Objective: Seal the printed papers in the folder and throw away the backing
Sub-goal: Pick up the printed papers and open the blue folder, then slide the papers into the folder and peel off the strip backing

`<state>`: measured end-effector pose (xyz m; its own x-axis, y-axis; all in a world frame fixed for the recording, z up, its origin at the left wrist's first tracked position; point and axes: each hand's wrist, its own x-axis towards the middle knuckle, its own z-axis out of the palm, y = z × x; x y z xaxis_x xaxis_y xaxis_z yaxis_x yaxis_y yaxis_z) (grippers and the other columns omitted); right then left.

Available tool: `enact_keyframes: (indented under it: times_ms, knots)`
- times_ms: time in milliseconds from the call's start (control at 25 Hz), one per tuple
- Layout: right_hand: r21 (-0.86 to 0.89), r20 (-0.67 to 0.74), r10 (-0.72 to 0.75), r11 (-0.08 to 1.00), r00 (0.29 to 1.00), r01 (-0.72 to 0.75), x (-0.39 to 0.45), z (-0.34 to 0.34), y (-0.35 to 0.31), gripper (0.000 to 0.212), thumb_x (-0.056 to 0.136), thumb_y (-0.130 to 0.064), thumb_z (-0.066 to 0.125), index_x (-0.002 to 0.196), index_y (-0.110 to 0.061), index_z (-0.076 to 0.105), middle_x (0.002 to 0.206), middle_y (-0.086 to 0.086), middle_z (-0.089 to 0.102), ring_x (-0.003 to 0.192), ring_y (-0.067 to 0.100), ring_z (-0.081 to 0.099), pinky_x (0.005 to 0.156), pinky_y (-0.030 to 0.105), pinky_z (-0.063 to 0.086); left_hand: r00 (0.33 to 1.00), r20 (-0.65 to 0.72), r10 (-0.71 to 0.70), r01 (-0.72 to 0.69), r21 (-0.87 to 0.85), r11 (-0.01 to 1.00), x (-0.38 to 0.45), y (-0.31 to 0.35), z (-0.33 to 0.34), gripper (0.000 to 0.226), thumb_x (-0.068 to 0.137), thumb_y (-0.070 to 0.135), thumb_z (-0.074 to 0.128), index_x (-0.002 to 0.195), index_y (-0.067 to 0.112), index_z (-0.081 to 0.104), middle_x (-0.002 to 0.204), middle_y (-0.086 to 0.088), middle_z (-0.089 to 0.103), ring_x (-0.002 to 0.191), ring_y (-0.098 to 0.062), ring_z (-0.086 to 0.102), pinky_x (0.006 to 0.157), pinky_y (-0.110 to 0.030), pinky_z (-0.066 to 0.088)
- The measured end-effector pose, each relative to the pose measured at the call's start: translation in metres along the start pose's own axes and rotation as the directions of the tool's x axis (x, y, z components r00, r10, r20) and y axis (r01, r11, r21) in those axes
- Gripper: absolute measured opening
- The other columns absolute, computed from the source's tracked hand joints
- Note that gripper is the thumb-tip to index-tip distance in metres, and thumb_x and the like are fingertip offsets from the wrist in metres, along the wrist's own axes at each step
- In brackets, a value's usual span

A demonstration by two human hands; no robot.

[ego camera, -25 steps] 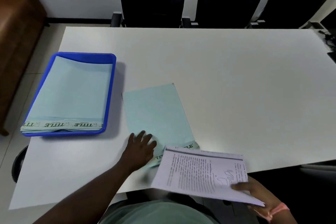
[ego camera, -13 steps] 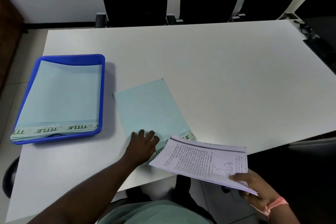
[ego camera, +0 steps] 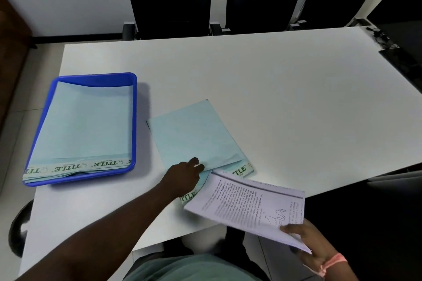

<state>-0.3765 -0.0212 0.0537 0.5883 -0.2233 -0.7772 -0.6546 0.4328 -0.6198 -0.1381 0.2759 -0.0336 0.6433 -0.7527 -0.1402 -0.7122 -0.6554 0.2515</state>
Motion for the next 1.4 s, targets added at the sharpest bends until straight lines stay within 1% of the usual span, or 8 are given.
enact_keyframes:
  times_ms: [280, 440, 560, 720, 840, 1080, 1240, 1400]
  knots:
    - [0.0, -0.298, -0.124, 0.992, 0.946, 0.13, 0.015, 0.03, 0.043, 0.039, 0.088, 0.016, 0.054, 0.123, 0.0, 0.058, 0.118, 0.029, 0.067, 0.104, 0.045, 0.065, 0.093, 0.062, 0.051, 0.991, 0.119, 0.053, -0.056, 0.021, 0.998, 0.009, -0.002, -0.007, 0.039, 0.092, 0.031, 0.03, 0.121, 0.02, 0.054, 0.133, -0.008, 0.05, 0.094, -0.033, 0.061, 0.069, -0.038, 0.05]
    - [0.113, -0.376, -0.102, 0.982, 0.921, 0.155, 0.024, 0.069, 0.064, 0.035, 0.09, 0.016, 0.053, 0.108, -0.011, 0.065, 0.112, 0.019, 0.068, 0.102, 0.038, 0.064, 0.098, 0.057, 0.048, 0.974, 0.007, 0.225, -0.225, 0.091, 0.97, 0.005, 0.003, -0.003, 0.035, 0.086, 0.029, 0.034, 0.107, 0.022, 0.062, 0.119, -0.009, 0.062, 0.086, -0.034, 0.065, 0.051, -0.034, 0.053]
    - [0.168, -0.353, -0.086, 0.974, 0.931, 0.154, 0.033, 0.095, 0.058, 0.036, 0.091, 0.014, 0.053, 0.096, -0.021, 0.063, 0.101, 0.008, 0.069, 0.1, 0.034, 0.065, 0.099, 0.057, 0.048, 0.952, -0.019, 0.306, -0.303, 0.09, 0.949, 0.0, 0.009, -0.001, 0.024, 0.085, 0.027, 0.038, 0.098, 0.024, 0.059, 0.114, -0.006, 0.064, 0.095, -0.036, 0.066, 0.04, -0.033, 0.053]
    - [0.156, -0.251, -0.057, 0.983, 0.966, 0.099, 0.045, 0.105, 0.047, 0.033, 0.09, 0.012, 0.054, 0.115, -0.009, 0.061, 0.116, 0.015, 0.069, 0.109, 0.038, 0.063, 0.095, 0.057, 0.051, 0.93, -0.034, 0.366, -0.363, 0.075, 0.929, -0.005, 0.017, -0.002, 0.019, 0.085, 0.029, 0.041, 0.098, 0.026, 0.054, 0.121, -0.003, 0.063, 0.11, -0.038, 0.064, 0.04, -0.035, 0.055]
    - [0.143, -0.194, -0.04, 0.987, 0.98, 0.069, 0.051, 0.09, 0.044, 0.032, 0.088, 0.014, 0.056, 0.114, -0.004, 0.063, 0.114, 0.019, 0.072, 0.103, 0.039, 0.066, 0.086, 0.052, 0.054, 0.958, -0.02, 0.286, -0.285, 0.063, 0.957, -0.011, 0.03, 0.002, 0.025, 0.078, 0.033, 0.05, 0.101, 0.024, 0.056, 0.116, -0.005, 0.065, 0.103, -0.038, 0.066, 0.041, -0.035, 0.055]
    - [0.183, -0.142, 0.029, 0.983, 0.989, -0.003, 0.059, 0.077, 0.04, 0.039, 0.086, 0.016, 0.058, 0.12, -0.002, 0.061, 0.115, 0.021, 0.072, 0.107, 0.044, 0.065, 0.099, 0.062, 0.047, 0.988, -0.043, 0.148, -0.146, 0.038, 0.989, 0.012, 0.058, 0.002, 0.016, 0.078, 0.023, 0.064, 0.091, 0.017, 0.058, 0.105, -0.008, 0.063, 0.083, -0.035, 0.064, 0.038, -0.032, 0.049]
    - [0.15, -0.138, 0.011, 0.989, 0.99, 0.01, 0.074, 0.112, 0.026, 0.032, 0.083, 0.009, 0.061, 0.114, 0.001, 0.063, 0.102, 0.022, 0.074, 0.094, 0.042, 0.068, 0.075, 0.047, 0.058, 0.966, -0.037, 0.255, -0.254, 0.035, 0.967, 0.002, 0.08, 0.004, 0.014, 0.085, 0.029, 0.048, 0.093, 0.023, 0.058, 0.112, -0.002, 0.064, 0.104, -0.036, 0.065, 0.04, -0.033, 0.051]
    - [-0.023, -0.217, 0.006, 1.0, 0.976, -0.012, 0.086, 0.143, 0.013, 0.034, 0.075, -0.016, 0.061, 0.106, -0.003, 0.07, 0.082, 0.019, 0.072, 0.068, 0.03, 0.064, 0.052, 0.027, 0.046, 0.974, -0.041, 0.225, -0.223, 0.043, 0.974, -0.005, 0.079, 0.009, 0.019, 0.086, 0.025, 0.045, 0.096, 0.028, 0.061, 0.119, 0.0, 0.065, 0.111, -0.039, 0.064, 0.04, -0.032, 0.05]
